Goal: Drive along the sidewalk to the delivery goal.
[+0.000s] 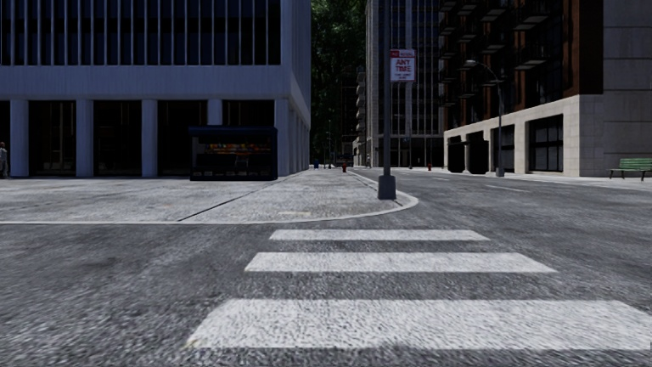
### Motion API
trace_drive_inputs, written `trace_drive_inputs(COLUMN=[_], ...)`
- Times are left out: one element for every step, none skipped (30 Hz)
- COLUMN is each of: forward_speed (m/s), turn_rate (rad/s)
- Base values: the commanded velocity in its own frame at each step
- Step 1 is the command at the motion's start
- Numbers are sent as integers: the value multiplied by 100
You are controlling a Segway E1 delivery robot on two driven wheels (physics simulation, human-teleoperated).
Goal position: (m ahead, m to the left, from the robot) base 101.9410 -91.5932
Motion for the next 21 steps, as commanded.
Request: trace_drive_inputs(forward_speed=[200,200,200,200,200,200,200,200,200,200,200,200,200,200,200,200,200,200,200,200,200], turn_rate=[0,0,-2,-26,-41,-1,0,0,0,0,0,0,0,0,0,0,0,0,0,0,0])
